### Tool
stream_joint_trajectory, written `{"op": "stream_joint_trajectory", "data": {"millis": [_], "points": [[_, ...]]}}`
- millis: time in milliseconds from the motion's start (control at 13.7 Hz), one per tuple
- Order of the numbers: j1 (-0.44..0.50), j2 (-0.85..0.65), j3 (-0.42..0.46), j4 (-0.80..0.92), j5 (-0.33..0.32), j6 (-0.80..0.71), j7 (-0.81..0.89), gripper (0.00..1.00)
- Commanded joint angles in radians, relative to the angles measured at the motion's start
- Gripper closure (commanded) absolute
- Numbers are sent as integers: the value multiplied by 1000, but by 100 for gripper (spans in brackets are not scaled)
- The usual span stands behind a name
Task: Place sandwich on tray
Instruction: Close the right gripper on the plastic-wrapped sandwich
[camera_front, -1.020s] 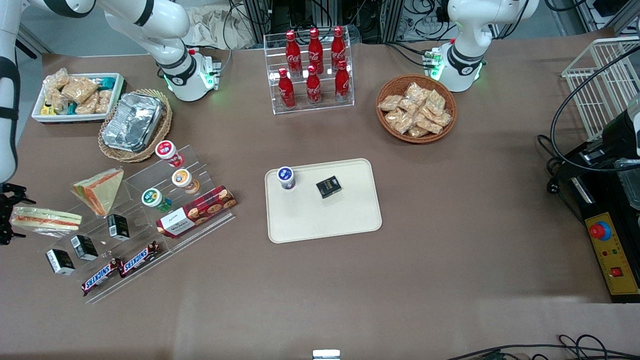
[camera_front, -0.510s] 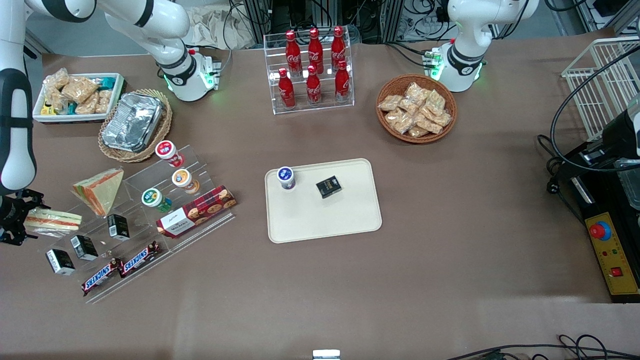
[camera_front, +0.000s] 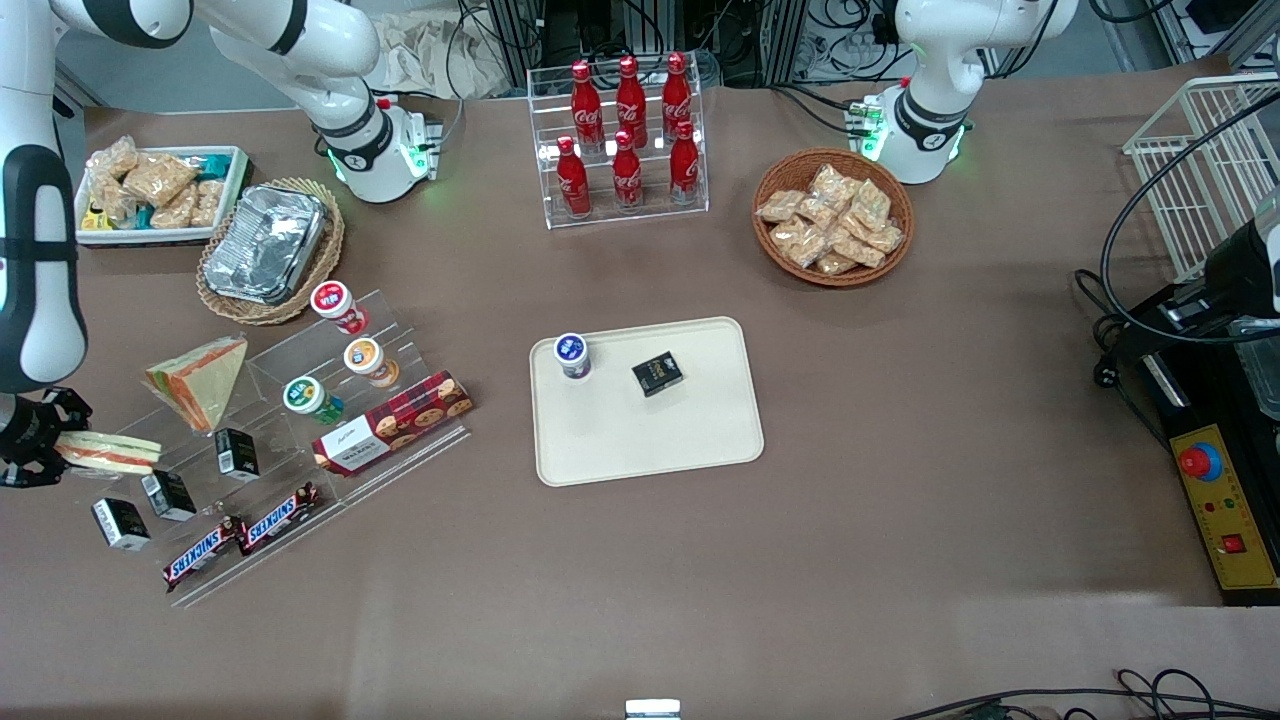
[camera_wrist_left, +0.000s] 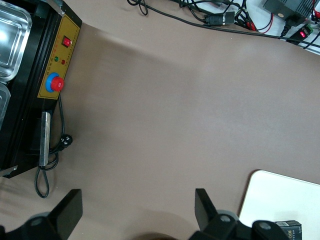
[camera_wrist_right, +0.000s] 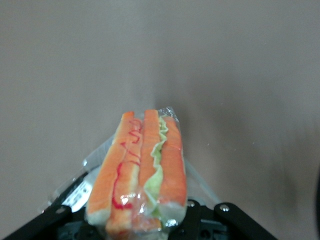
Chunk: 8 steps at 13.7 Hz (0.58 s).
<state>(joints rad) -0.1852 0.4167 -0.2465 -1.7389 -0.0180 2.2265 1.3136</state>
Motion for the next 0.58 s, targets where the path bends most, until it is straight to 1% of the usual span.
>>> {"op": "stream_joint_trajectory", "data": {"millis": [0, 73, 146, 219, 437, 510], "points": [[-2, -70, 7, -27, -2, 10, 1, 100], [-2, -100, 9, -22, 27, -20, -8, 100], [3, -122, 10, -2, 73, -69, -28, 100], [9, -134, 12, 37, 95, -115, -57, 100], [32, -173, 35, 116, 95, -276, -77, 100], [38, -189, 55, 119, 95, -307, -120, 100]]}}
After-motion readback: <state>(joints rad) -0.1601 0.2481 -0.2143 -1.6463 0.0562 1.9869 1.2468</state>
